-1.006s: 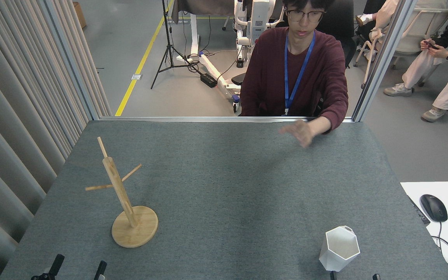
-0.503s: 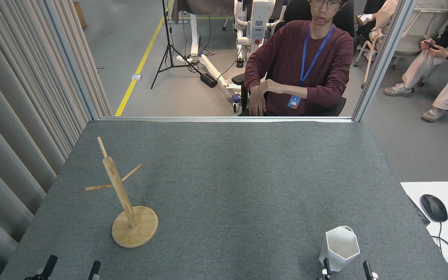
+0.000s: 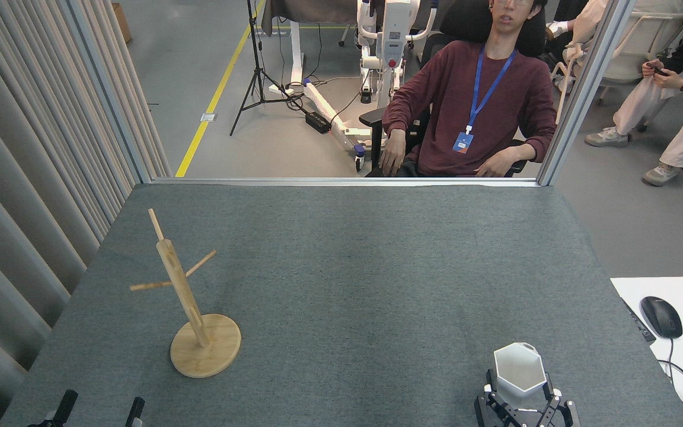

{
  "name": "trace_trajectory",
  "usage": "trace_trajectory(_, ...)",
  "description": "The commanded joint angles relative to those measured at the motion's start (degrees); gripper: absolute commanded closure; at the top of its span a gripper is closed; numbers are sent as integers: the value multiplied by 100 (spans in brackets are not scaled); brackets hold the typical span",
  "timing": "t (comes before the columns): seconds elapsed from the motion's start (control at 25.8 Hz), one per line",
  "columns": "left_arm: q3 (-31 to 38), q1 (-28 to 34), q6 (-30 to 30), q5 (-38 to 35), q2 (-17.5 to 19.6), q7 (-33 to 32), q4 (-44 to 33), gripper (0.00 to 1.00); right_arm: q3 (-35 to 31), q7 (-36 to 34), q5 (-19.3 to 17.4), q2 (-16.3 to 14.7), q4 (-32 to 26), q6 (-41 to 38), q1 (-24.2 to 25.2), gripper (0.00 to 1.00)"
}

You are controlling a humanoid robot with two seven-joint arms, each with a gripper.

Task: Hang cup on storage rack
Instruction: 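Grasp the white hexagonal cup with the right gripper, then lift the cup with the right gripper and move it toward the left gripper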

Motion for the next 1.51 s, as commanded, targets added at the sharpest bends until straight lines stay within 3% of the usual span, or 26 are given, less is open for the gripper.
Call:
trace_trajectory(0.0,-35,0,2,0,0,10,-2,0,-6,-1,13,7,122,34,-69,47)
trace_trajectory(0.15,-333,-18,-200,-202,18,27,16,0,-111,-45,-22,24,-405,51,-34,50)
trace_trajectory(0.35,-1494,-308,-991,-1846,70,-8,24,0,-23,-1,4,130,-1451,34,-166,50)
trace_trajectory(0.46,-2065,-413,-1299,-1978,79,-149,24,0,662,7,75,437,-1899,60,-210,50)
trace_trajectory(0.54,-2250,-440,-1378,-1978,62,-368,59,0,1163,7,347,517,-2066,69,-157,50)
trace_trajectory(0.74,-2716,-721,-1659,-1986,27,-632,306,0,2271,-19,1235,851,-1952,157,80,50)
trace_trajectory(0.85,-2786,-993,-1659,-2057,-26,-720,516,0,2728,-37,1525,842,-1882,227,273,50)
trace_trajectory(1.2,-2777,-1116,-1659,-2048,-132,-773,631,0,3229,-133,1595,622,-1864,368,722,50)
trace_trajectory(1.47,-2716,-1222,-1650,-1960,-123,-773,596,0,3448,-195,1701,604,-1601,535,739,50)
